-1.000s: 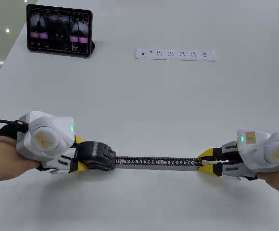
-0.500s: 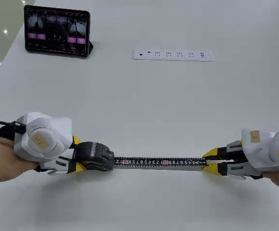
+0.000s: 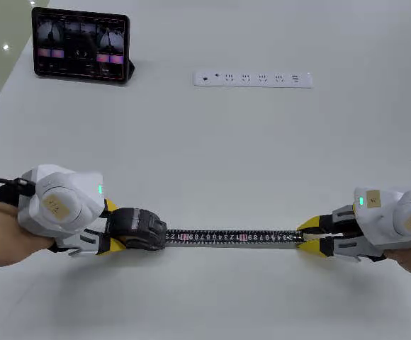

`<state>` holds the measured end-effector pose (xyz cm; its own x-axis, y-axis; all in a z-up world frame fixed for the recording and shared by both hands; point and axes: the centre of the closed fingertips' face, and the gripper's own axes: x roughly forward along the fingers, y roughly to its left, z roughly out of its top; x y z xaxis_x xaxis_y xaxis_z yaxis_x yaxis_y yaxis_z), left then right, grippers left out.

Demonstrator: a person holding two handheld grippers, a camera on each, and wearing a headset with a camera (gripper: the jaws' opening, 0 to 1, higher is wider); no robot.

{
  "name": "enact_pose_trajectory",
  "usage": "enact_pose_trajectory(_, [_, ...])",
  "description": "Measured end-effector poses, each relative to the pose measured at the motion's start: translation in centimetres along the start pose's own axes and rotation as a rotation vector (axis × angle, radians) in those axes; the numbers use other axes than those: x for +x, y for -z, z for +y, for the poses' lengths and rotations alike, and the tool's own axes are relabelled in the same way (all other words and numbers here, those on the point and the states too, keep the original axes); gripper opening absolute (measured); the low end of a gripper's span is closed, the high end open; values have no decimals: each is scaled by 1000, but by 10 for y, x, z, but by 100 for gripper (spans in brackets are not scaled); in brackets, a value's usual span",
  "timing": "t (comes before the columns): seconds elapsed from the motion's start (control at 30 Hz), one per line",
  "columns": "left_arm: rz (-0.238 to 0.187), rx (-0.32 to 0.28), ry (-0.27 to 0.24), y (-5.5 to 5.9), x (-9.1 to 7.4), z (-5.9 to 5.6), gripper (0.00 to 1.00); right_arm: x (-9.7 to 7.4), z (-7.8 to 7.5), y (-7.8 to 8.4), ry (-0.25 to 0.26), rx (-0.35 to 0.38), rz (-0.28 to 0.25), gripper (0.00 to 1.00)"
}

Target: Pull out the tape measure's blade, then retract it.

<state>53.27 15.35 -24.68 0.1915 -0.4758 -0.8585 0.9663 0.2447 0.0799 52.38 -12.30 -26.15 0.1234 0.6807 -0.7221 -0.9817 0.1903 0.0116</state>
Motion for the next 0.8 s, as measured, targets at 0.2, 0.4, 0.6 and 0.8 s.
enact_pose_trajectory(0.2, [4,-3,-5,0,1,0,26,0,0,0,-2,6,-3,10])
enact_pose_trajectory(0.4, [-2,-1,-17,0,1,2,27,1,1,1,-22,-18,29,10])
enact_pose_trajectory(0.6, [-24,-1,-34,-2,1,0,27,1,0,2,-20,-21,43,11])
enact_pose_trajectory(0.8, [-19,-3,-36,-3,1,0,28,1,-1,6,-19,-25,55,11])
